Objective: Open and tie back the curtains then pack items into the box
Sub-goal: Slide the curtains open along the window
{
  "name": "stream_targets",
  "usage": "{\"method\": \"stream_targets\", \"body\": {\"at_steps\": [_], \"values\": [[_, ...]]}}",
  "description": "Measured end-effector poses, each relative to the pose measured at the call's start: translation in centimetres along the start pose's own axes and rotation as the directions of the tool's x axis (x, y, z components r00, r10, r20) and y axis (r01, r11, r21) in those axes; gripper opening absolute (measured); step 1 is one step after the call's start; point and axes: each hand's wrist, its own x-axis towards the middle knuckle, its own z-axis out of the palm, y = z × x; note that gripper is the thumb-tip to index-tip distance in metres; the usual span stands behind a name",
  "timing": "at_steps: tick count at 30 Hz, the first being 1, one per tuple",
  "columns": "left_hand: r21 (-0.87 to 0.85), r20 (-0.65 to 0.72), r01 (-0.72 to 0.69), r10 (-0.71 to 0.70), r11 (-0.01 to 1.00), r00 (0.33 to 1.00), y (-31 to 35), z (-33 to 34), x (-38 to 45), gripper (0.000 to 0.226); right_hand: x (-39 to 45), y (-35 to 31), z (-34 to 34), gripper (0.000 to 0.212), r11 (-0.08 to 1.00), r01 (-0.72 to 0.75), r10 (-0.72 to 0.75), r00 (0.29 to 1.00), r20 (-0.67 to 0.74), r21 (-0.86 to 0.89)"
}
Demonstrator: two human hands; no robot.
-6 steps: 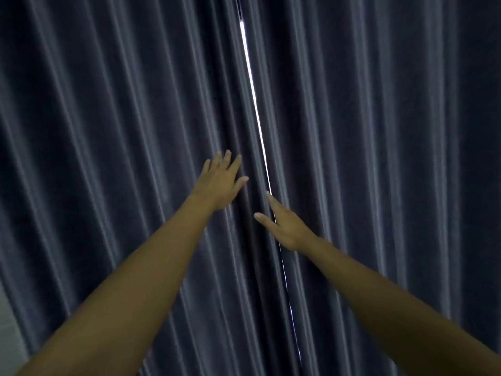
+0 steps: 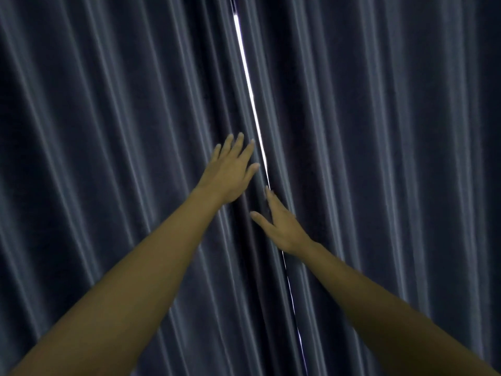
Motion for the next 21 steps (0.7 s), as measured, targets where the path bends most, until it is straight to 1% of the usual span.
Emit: {"method": "stream_targets", "body": {"at_steps": [2, 5, 8, 11, 12, 13, 15, 18, 21], "values": [[0.055, -0.061, -0.041, 0.044, 0.998, 0.997, -0.4, 0.4, 2.2, 0.060, 1.7, 1.8, 0.7, 0.093, 0.999, 0.041, -0.041, 0.997, -0.062, -0.006], [0.157, -0.119, -0.072, 0.091, 0.985, 0.989, -0.7, 1.0, 5.9, 0.059, 3.6, 4.8, 2.4, 0.094, 0.999, 0.043, -0.038, 0.991, -0.129, 0.032], [0.260, -0.131, -0.081, 0.118, 0.962, 0.984, -1.1, 1.9, 9.4, 0.060, 4.6, 7.7, 5.0, 0.083, 0.997, 0.058, -0.052, 0.992, -0.113, 0.046], [0.429, -0.096, -0.081, 0.135, 0.900, 0.986, -1.9, 3.6, 11.6, 0.063, 4.9, 9.3, 8.0, 0.069, 0.989, 0.143, -0.146, 0.986, -0.084, -0.043], [0.471, -0.086, -0.075, 0.130, 0.879, 0.988, -2.3, 4.2, 12.1, 0.064, 4.9, 9.4, 9.0, 0.065, 0.983, 0.179, -0.182, 0.981, -0.073, -0.042], [0.494, -0.084, -0.060, 0.117, 0.868, 0.990, -2.9, 4.9, 12.5, 0.065, 5.0, 9.3, 10.1, 0.062, 0.975, 0.221, -0.222, 0.972, -0.074, -0.025], [0.533, -0.089, 0.013, 0.041, 0.846, 0.995, -4.3, 6.1, 13.1, 0.066, 5.4, 9.0, 12.1, 0.060, 0.963, 0.271, -0.271, 0.959, -0.078, -0.010], [0.646, -0.126, 0.165, -0.109, 0.746, 0.986, -7.2, 7.5, 13.2, 0.070, 6.6, 8.0, 14.8, 0.053, 0.957, 0.286, -0.288, 0.956, -0.048, -0.047], [0.735, -0.153, 0.215, -0.152, 0.644, 0.976, -10.3, 8.2, 12.3, 0.074, 8.2, 6.5, 17.9, 0.054, 0.958, 0.280, -0.282, 0.959, -0.039, -0.056]]}}
